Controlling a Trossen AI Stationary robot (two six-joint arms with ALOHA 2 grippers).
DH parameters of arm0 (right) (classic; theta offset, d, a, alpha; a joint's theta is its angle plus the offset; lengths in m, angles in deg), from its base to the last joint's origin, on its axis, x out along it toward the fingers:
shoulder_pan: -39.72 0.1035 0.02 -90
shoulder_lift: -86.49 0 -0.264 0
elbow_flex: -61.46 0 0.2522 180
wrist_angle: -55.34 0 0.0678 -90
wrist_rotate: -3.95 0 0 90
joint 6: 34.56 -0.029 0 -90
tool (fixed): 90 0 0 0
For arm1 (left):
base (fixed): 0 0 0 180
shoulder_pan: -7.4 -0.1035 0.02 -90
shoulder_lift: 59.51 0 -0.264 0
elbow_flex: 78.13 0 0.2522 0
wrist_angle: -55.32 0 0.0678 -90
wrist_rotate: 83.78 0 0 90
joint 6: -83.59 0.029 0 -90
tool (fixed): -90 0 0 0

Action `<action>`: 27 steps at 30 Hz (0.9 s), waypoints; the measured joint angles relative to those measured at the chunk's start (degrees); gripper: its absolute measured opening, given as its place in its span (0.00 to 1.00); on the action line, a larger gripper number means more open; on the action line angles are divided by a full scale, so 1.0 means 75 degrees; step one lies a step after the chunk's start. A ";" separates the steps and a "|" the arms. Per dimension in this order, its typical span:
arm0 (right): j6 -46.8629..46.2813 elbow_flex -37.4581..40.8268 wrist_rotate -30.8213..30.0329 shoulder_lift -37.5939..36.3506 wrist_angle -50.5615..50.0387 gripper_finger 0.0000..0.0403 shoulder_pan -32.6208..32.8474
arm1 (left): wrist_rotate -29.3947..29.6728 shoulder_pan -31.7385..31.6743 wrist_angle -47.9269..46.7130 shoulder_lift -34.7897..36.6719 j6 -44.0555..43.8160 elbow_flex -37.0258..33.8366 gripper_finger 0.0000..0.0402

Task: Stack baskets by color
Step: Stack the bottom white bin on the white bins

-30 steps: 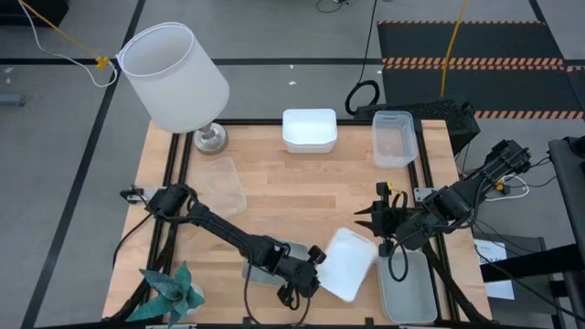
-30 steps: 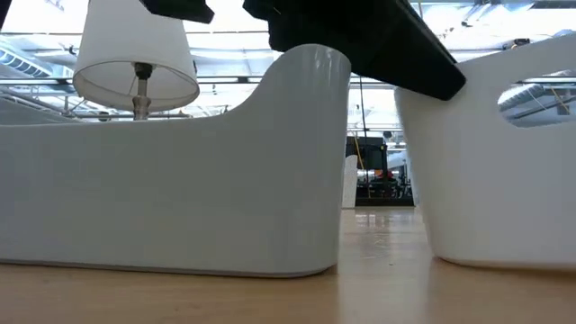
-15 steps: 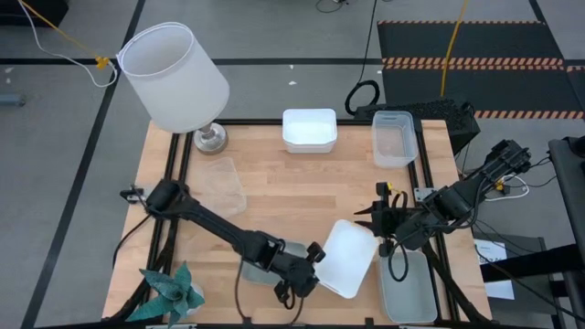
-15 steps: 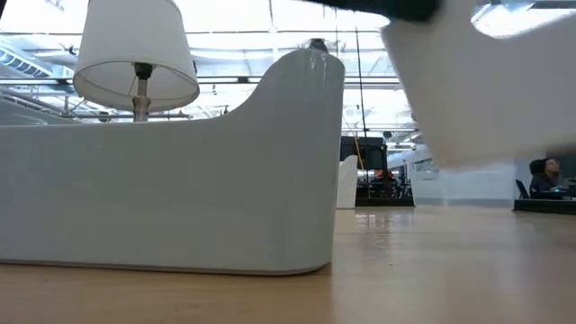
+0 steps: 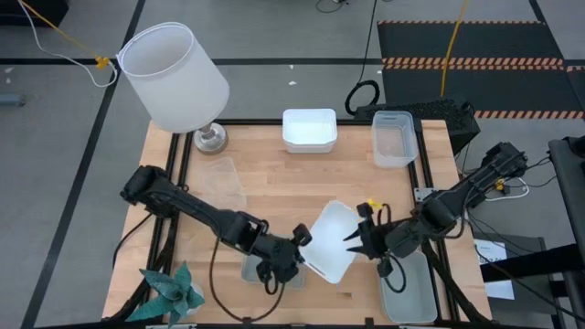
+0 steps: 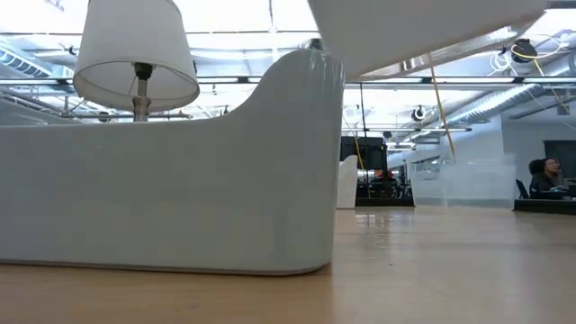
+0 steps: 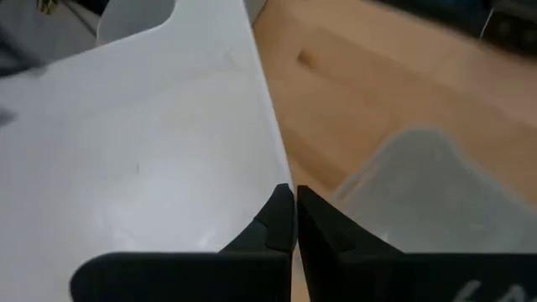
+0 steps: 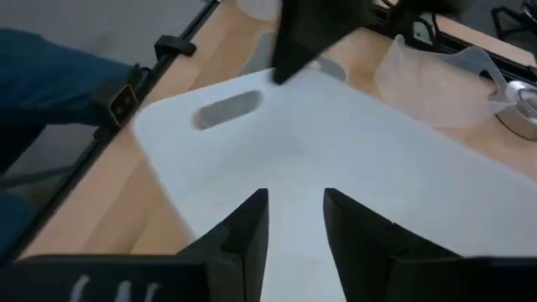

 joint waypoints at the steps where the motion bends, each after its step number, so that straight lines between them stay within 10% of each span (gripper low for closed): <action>1: 0.0047 -0.0010 0.0034 0.0072 -0.0007 0.29 -0.0022 | 0.0124 -0.0034 -0.0166 0.0048 0.0010 0.0000 0.01; 27: 0.0354 -0.1820 -0.0172 0.2697 -0.2472 0.31 -0.0651 | 0.0816 -0.0107 -0.1631 0.0075 -0.1127 -0.0003 0.01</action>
